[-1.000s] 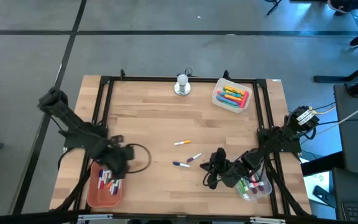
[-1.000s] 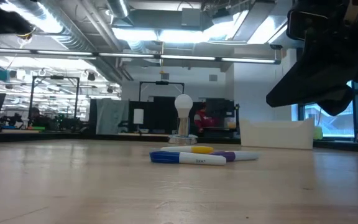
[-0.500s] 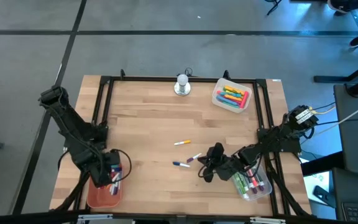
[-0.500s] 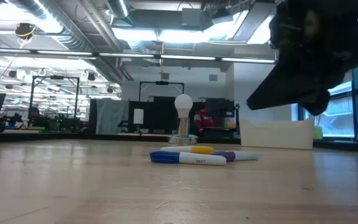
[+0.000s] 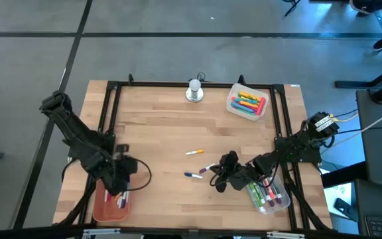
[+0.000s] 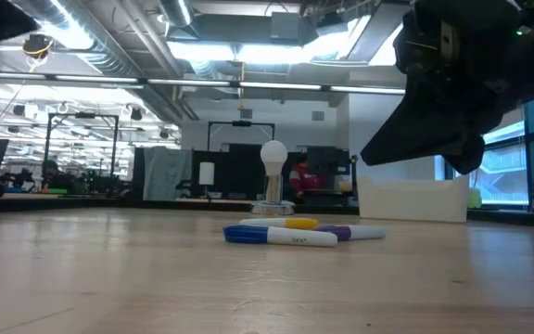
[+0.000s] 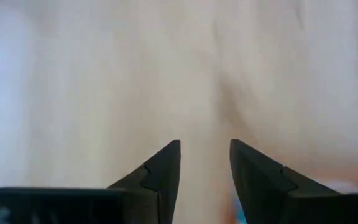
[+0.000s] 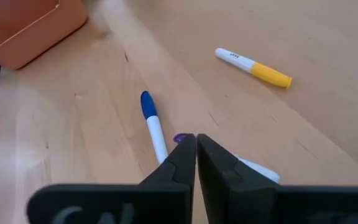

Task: Pick & Place Markers
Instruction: Put the small yellow highlighter pen into the orange bin

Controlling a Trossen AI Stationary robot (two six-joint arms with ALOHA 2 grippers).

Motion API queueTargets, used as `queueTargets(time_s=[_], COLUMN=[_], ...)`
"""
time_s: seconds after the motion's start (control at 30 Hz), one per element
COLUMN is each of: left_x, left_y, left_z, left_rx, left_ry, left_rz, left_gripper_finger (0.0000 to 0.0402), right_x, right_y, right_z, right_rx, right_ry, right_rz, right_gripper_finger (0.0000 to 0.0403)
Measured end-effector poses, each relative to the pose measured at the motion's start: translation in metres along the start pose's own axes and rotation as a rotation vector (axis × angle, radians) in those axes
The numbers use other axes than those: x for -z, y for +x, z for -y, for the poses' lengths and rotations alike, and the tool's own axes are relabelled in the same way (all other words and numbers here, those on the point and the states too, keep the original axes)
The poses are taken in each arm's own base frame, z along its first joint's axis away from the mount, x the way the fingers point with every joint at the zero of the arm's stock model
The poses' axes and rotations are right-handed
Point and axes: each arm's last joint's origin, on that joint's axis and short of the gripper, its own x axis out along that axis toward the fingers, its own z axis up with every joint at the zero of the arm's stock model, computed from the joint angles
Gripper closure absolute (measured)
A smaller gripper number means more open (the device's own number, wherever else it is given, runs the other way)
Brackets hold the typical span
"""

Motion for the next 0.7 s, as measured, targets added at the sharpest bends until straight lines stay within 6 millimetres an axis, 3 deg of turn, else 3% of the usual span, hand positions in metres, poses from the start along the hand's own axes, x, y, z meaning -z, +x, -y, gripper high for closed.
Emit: queueTargets(time_s=[0.13, 0.23, 0.4, 0.7], left_x=[-0.022, -0.043, -0.081, -0.117], left_y=[0.000, 0.012, 0.057, 0.148], left_z=[-0.007, -0.014, -0.030, -0.049], left_rx=[-0.235, -0.229, -0.174, -0.057], left_ry=[0.166, 0.144, 0.058, 0.033], left_rz=[0.293, 0.356, 0.519, 0.902], left_gripper_finger=[0.0268, 0.0270, 0.0274, 0.0267], right_x=[0.000, 0.002, 0.010, 0.013], right_y=[0.000, -0.002, -0.010, -0.012], right_z=[-0.001, -0.005, -0.011, -0.012], right_rx=[-0.017, -0.070, -0.101, -0.102], right_ry=[0.012, 0.018, 0.003, 0.003], right_rz=[-0.008, -0.050, -0.072, -0.080], right_gripper_finger=[0.0385, 0.0385, 0.0385, 0.0385])
